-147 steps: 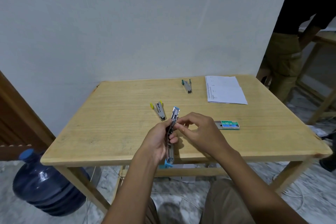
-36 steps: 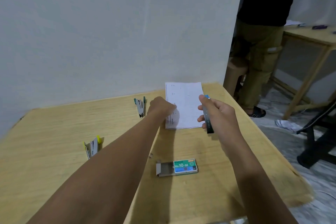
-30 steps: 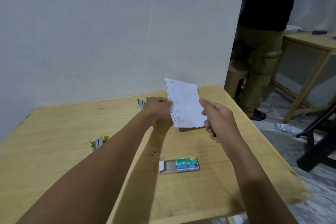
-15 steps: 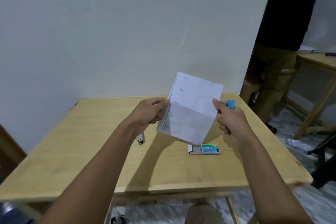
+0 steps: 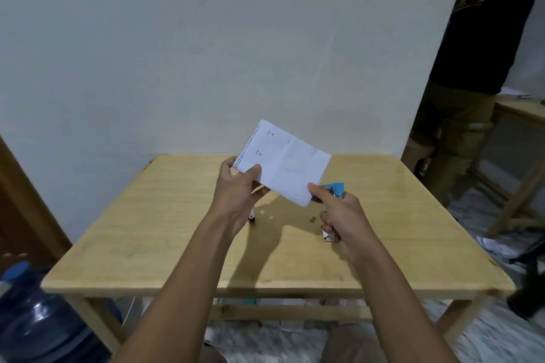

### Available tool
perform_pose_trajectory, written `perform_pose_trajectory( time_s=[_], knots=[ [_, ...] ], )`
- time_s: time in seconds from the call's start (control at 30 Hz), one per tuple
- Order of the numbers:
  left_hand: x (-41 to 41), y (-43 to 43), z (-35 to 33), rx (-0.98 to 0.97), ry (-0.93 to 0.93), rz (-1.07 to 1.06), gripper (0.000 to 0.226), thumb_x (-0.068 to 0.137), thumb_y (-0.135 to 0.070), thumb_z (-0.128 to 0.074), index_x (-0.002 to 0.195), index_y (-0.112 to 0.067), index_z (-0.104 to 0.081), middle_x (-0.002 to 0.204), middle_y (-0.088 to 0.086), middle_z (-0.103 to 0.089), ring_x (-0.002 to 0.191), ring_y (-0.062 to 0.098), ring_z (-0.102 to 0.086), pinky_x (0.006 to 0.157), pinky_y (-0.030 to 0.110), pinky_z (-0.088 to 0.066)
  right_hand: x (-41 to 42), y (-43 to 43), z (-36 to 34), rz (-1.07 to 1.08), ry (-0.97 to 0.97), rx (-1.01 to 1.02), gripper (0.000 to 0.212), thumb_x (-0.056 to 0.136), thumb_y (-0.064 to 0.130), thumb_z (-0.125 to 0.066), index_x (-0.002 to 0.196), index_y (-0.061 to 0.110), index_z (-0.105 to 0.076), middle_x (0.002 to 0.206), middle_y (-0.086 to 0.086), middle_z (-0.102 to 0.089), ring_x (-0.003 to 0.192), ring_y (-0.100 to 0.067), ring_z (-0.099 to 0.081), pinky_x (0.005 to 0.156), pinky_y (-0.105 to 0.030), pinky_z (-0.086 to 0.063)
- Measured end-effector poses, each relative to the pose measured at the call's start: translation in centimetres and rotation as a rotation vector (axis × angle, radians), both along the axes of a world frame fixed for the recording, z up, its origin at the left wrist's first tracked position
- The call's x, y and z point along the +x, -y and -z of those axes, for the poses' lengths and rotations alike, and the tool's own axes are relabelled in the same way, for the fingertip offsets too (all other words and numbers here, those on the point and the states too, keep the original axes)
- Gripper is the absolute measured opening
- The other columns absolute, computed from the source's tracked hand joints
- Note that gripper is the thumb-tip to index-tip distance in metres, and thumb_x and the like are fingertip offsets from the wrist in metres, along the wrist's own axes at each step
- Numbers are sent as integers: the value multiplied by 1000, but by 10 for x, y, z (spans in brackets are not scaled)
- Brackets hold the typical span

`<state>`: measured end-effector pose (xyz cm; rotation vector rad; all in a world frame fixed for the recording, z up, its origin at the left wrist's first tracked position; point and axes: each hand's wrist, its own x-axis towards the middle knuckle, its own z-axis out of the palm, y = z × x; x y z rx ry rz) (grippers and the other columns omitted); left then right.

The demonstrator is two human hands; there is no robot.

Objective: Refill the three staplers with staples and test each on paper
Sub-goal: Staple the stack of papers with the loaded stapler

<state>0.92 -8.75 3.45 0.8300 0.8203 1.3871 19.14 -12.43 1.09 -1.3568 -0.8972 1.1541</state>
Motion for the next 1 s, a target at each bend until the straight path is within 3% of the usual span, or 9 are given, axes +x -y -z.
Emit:
perform_pose_trajectory(
  time_s=[0.13, 0.27, 0.33, 0.43, 0.53, 0.67, 0.77, 1.0],
  knots=[
    [-11, 0, 3, 22, -41, -14, 47, 92, 0, -60, 131, -21, -44, 119, 8, -69, 96, 23, -67, 71, 32, -58, 2, 6, -1, 43, 16, 54, 28, 85, 43, -71, 99, 19, -67, 51, 16, -49, 36, -3, -36, 49, -23, -32],
    [-21, 1, 1, 37, -111, 56, 50, 90, -2, -63, 132, -22, -45, 118, 8, -71, 93, 25, -65, 84, 43, -55, 4, 4, 1, -16, -44, 52, 33, 82, 47, -74, 100, 20, -68, 65, 1, -39, 41, -9, -28, 51, -28, -25],
    [-24, 2, -1, 50, -125, 74, 49, 90, -3, -63, 133, -21, -46, 113, 6, -72, 93, 26, -64, 88, 45, -53, 3, 5, 3, -45, -79, 45, 25, 84, 40, -74, 91, 18, -64, 60, 2, -34, 41, -9, -26, 48, -26, -23],
    [-27, 6, 0, 36, -87, 108, 47, 91, -10, -66, 133, -20, -47, 115, 6, -72, 96, 27, -69, 80, 40, -57, -1, 5, 9, -44, -98, 71, 22, 86, 33, -73, 88, 18, -57, 58, 0, -33, 40, -9, -27, 42, -22, -22],
    [-24, 17, 8, -14, -74, 242, 47, 90, -21, -68, 133, -13, -51, 115, 8, -71, 87, 25, -71, 67, 34, -56, -11, 4, 15, 23, -162, 94, 20, 84, 33, -74, 85, 19, -59, 75, -5, -44, 42, -9, -31, 51, -29, -22],
    [-12, 31, 27, -43, -187, 298, 31, 91, -17, -64, 119, -3, -62, 105, 12, -74, 86, 27, -72, 70, 32, -57, -24, 7, 18, 55, -173, 83, 21, 84, 35, -73, 84, 19, -60, 65, -1, -42, 42, -9, -31, 50, -28, -21],
    [-11, 30, 32, -58, -164, 197, 24, 94, -14, -63, 115, -4, -66, 104, 12, -74, 81, 25, -71, 68, 30, -57, -30, 10, 21, 53, -166, 82, 22, 84, 36, -72, 87, 16, -64, 74, -7, -50, 42, -9, -30, 52, -30, -22],
    [8, 46, 43, -113, 33, 161, 39, 83, -29, -72, 114, -7, -65, 98, 11, -72, 73, 24, -68, 64, 31, -53, -45, 18, 22, 92, -212, 80, 21, 87, 33, -70, 87, 14, -61, 49, 2, -35, 45, -11, -30, 39, -19, -27]
  ],
)
